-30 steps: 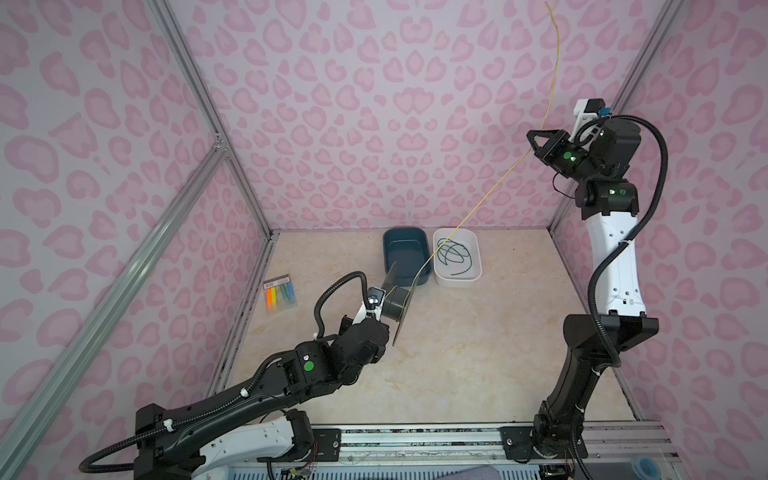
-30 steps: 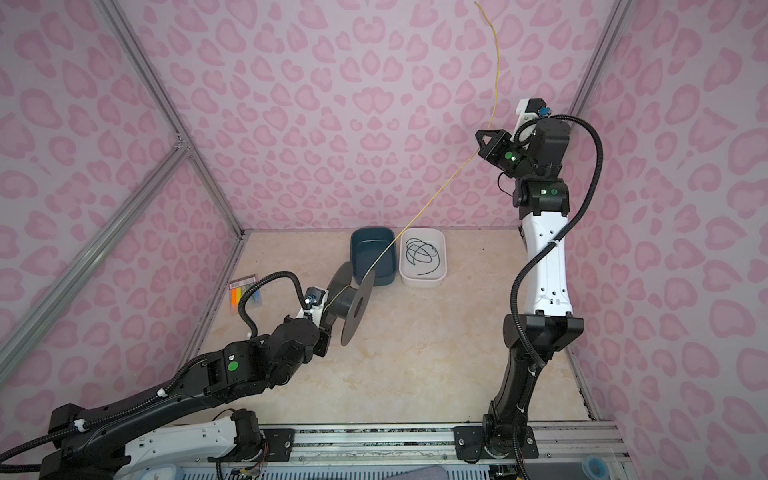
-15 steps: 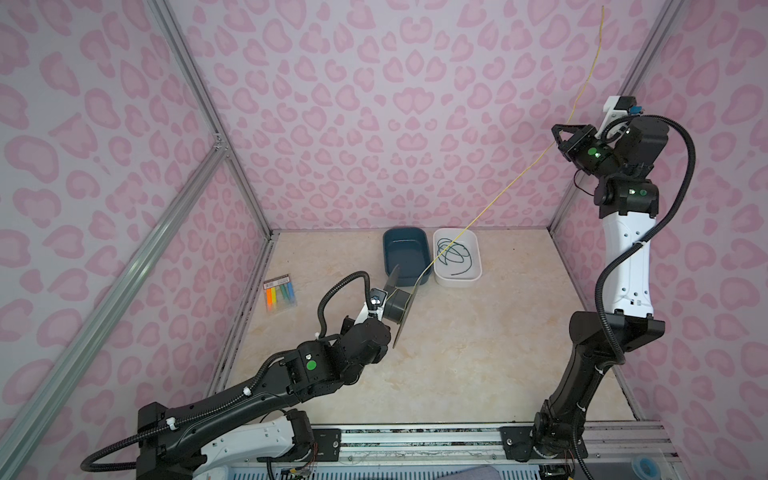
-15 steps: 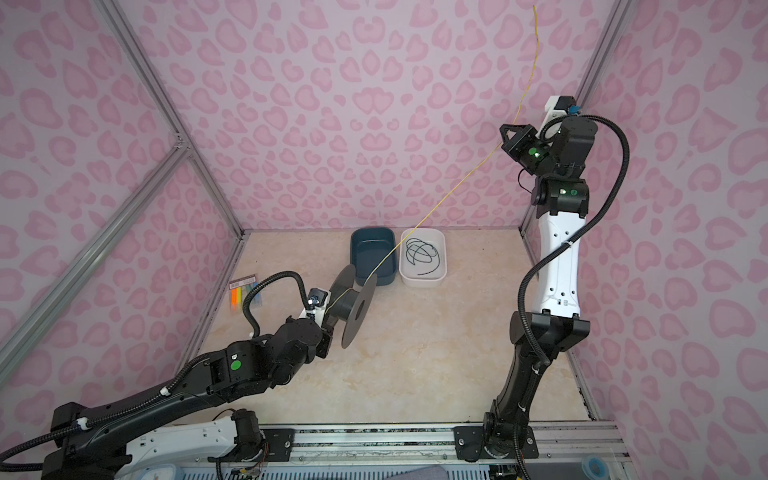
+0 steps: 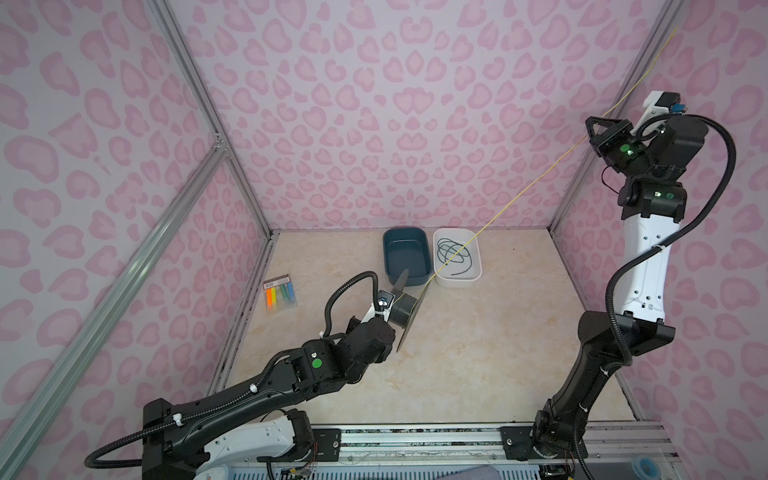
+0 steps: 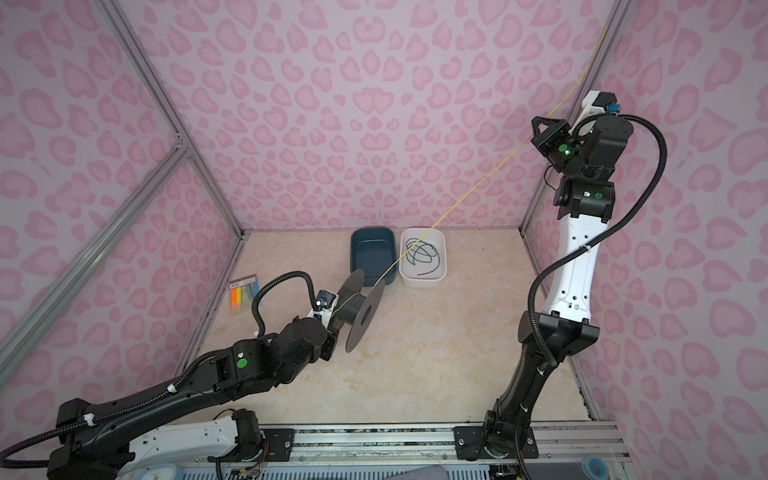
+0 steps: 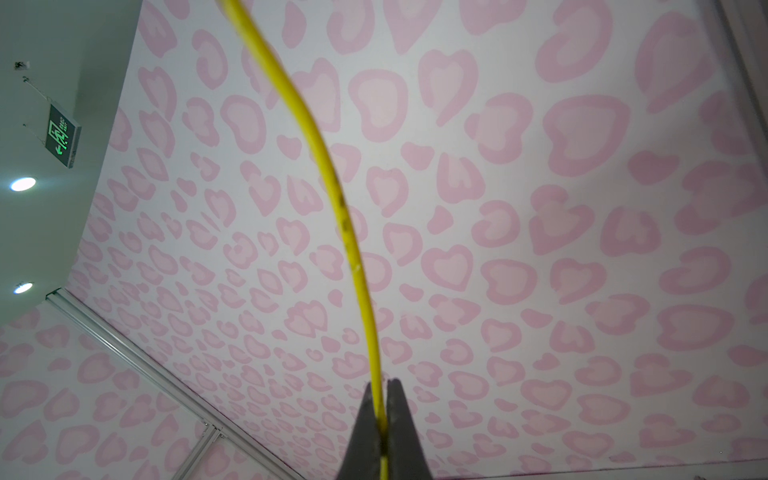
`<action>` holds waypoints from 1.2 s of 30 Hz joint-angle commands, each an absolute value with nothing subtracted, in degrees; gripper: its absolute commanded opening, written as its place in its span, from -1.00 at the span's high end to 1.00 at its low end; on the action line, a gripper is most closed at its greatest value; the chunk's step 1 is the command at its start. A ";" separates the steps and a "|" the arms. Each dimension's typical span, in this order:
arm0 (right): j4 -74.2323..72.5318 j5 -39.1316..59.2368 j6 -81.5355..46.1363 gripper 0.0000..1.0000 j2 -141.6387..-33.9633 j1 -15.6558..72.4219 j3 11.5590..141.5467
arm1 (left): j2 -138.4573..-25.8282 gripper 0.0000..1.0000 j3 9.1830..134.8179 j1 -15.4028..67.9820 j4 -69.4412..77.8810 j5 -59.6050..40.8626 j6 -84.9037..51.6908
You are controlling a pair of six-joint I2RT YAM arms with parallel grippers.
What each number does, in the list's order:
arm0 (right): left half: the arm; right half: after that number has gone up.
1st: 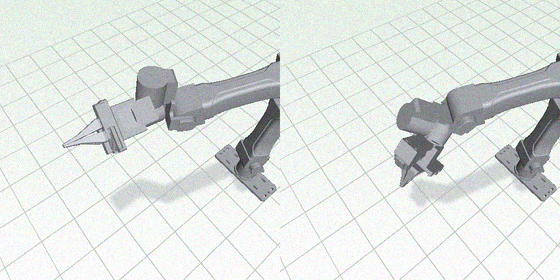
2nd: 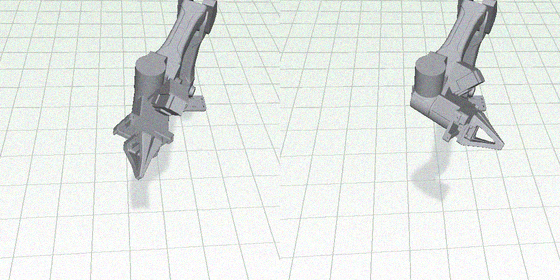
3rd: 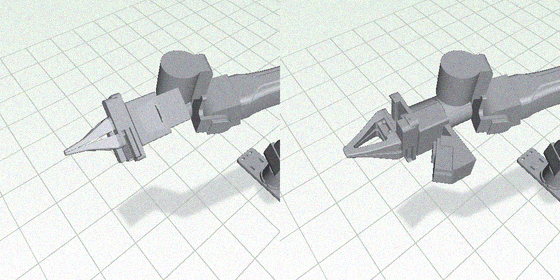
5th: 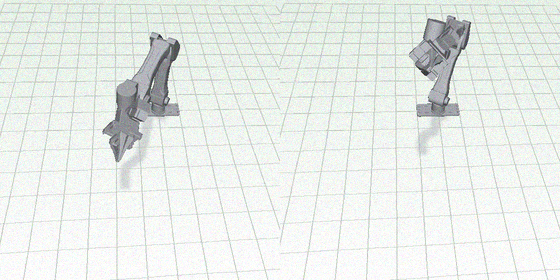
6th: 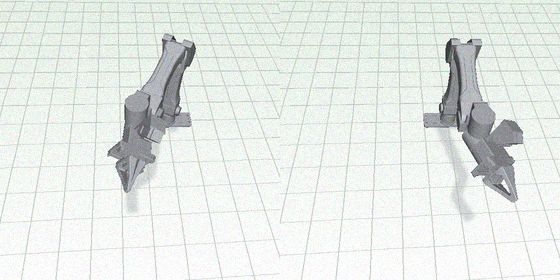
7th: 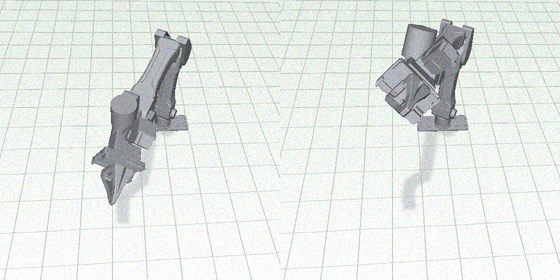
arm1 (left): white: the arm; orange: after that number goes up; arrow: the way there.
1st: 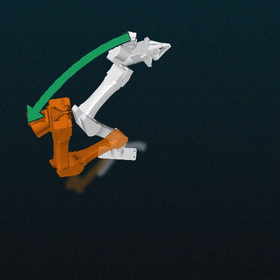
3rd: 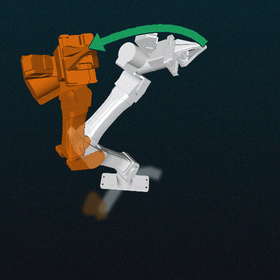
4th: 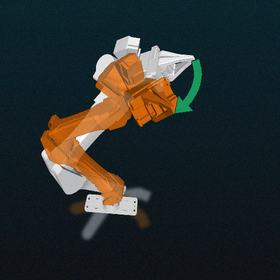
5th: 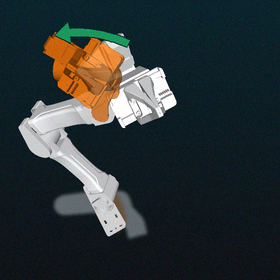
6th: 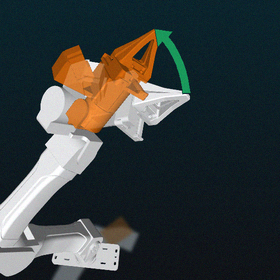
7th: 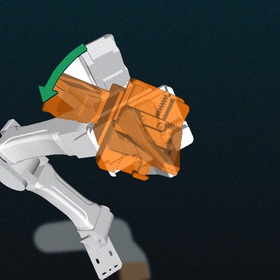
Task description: Wrap the cables
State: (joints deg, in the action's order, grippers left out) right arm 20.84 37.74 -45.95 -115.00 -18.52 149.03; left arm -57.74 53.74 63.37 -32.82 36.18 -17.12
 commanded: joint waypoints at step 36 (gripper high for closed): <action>-1.59 8.09 -31.66 1.00 -111.65 -3.69 111.04 | -40.87 0.92 68.94 56.94 -46.24 22.42 -7.74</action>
State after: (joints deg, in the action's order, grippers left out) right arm 4.78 12.93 -30.92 -111.68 -3.25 114.13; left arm -40.62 66.78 57.58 -49.54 24.03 -9.21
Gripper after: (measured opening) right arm 0.049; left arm 0.088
